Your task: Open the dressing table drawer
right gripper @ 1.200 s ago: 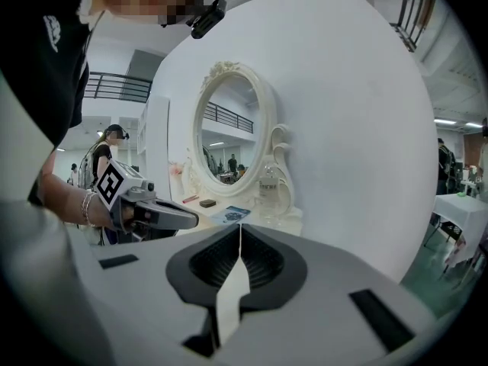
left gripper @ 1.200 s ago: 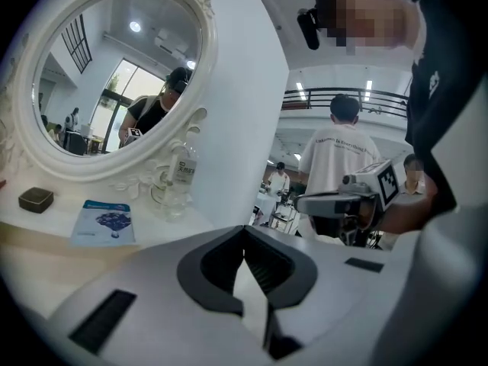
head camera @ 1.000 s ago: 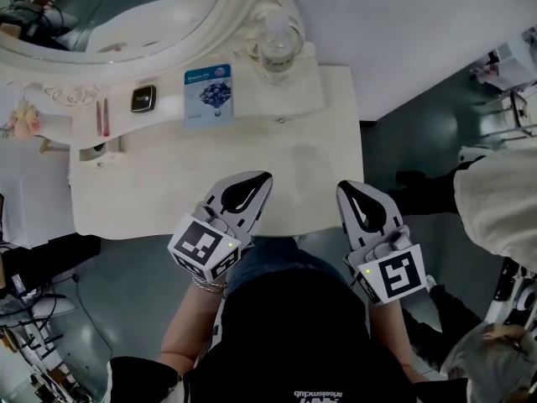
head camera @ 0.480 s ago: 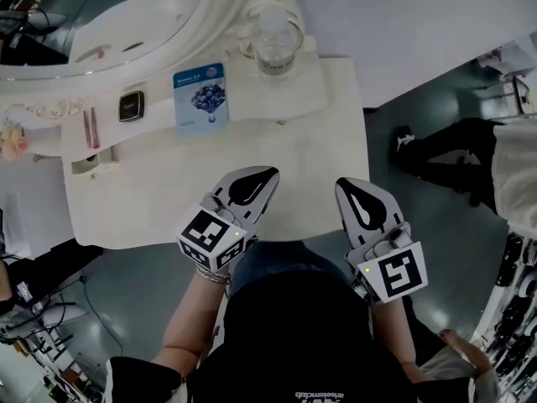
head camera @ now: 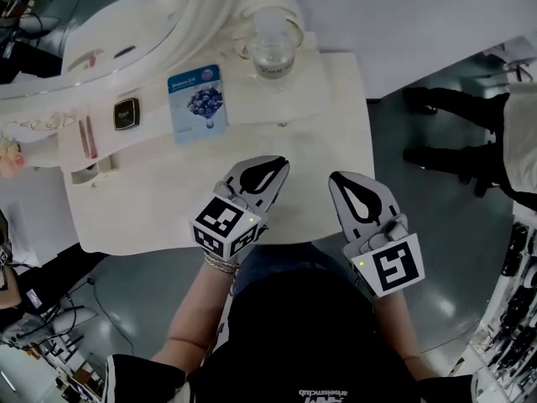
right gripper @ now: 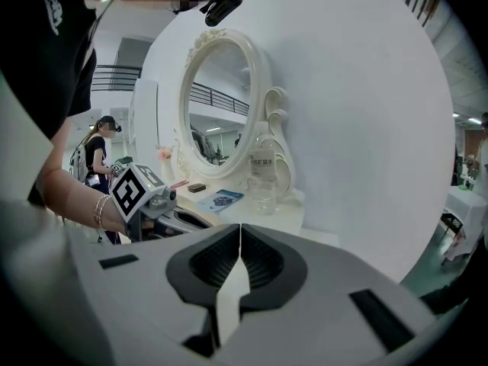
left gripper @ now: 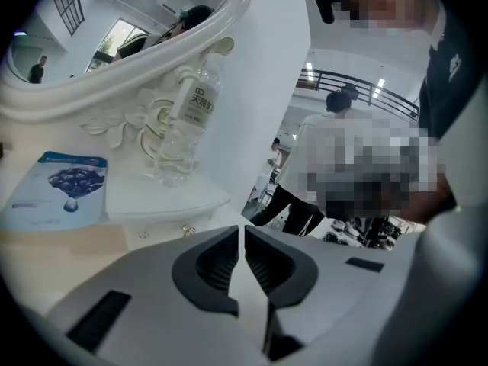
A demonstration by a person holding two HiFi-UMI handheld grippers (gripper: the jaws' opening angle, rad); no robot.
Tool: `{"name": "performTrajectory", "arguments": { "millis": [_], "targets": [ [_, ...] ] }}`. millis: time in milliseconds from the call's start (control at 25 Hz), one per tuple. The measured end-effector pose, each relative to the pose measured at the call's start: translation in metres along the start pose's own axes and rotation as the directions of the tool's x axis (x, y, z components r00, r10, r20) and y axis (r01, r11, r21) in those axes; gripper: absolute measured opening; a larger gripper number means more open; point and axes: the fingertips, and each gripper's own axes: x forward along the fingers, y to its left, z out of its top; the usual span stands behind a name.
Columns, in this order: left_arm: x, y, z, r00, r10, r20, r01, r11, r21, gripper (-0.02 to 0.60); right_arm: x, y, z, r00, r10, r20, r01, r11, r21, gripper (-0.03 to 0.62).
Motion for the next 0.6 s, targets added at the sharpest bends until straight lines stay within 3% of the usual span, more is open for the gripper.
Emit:
{"name": "performTrajectory", "arguments": {
  "millis": [320, 440, 600],
  "targets": [
    [0.013, 0.032, -0.011, 0.994, 0.107, -0.016, -0.107, 0.993, -0.056, 0.023, 0.007, -0.012, -0.009, 0.999, -0.006, -0.037, 0.007, 1.0, 0.022, 0.02],
    [0.02, 0.042, -0.014, 0.991, 0.133, -0.007, -0.134, 0.988, -0.08, 0.119, 0.009, -0.015, -0.014, 0.999, -0.009, -0.049, 0.011, 0.999, 0.032, 0.02],
    [0.027, 0.057, -0.016, 0.985, 0.171, -0.011, -0.171, 0.983, -0.065, 0.139, 0.015, -0.018, -0.023, 0.998, 0.001, -0.07, 0.004, 0.998, 0.069, 0.02]
  ]
}}
